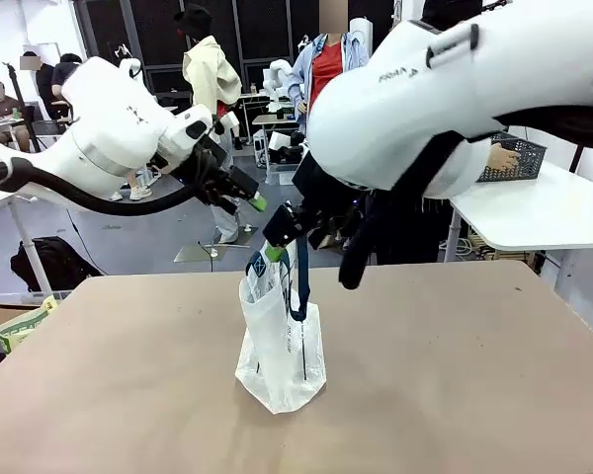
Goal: Transfer purchased items from the store into the shopping bag.
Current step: Open the Reusable shopping bag in the center of the table.
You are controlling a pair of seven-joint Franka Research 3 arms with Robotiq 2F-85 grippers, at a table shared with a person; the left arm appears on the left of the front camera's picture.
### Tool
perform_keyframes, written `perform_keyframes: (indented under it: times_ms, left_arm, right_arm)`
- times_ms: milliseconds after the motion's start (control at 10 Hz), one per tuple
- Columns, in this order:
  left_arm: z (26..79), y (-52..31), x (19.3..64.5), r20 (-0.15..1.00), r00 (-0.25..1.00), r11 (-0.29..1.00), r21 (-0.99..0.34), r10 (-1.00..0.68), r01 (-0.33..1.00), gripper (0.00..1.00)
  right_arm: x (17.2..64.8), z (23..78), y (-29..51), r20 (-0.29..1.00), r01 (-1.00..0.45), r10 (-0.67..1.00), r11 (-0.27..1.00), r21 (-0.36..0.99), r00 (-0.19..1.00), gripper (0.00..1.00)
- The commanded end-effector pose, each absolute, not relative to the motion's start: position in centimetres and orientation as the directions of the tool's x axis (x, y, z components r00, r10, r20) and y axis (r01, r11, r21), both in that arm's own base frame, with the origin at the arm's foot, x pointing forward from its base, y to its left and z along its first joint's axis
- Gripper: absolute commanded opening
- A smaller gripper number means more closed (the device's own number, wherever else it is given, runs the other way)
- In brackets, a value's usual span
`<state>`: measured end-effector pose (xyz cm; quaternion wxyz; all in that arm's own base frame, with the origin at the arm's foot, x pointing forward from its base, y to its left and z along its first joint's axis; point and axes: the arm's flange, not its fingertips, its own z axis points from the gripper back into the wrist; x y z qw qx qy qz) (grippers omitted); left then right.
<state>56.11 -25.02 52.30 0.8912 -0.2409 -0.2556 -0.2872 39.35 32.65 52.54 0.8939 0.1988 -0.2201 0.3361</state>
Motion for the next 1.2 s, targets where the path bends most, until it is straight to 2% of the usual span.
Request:
perform_keyframes:
  times_ms: [0,100,200,300,400,1100]
  left_arm:
    - [52.6,-24.8,56.1,0.578,0.724,0.748,-0.271,-0.376,0.605,1.00]
    - [52.3,-25.0,56.1,0.594,0.704,0.719,-0.283,-0.389,0.635,1.00]
    - [51.9,-25.3,56.2,0.584,0.712,0.723,-0.286,-0.389,0.629,1.00]
    - [51.7,-26.9,56.0,0.602,0.674,0.660,-0.302,-0.427,0.688,1.00]
    - [51.2,-28.1,56.6,0.577,0.676,0.649,-0.302,-0.459,0.699,1.00]
    - [49.9,-28.5,57.8,0.507,0.736,0.700,-0.312,-0.449,0.642,1.00]
  right_arm:
    - [40.5,52.6,32.8,0.496,-0.646,0.483,0.726,0.235,0.722,1.00]
    - [39.3,52.5,32.6,0.527,-0.688,0.513,0.695,0.208,0.677,1.00]
    - [39.3,52.5,32.6,0.527,-0.688,0.513,0.695,0.208,0.677,1.00]
    - [40.0,52.6,32.8,0.518,-0.671,0.498,0.708,0.219,0.695,1.00]
    - [40.3,52.3,33.7,0.494,-0.646,0.494,0.738,0.198,0.716,1.00]
    - [41.6,50.5,35.7,0.429,-0.556,0.451,0.816,0.159,0.783,1.00]
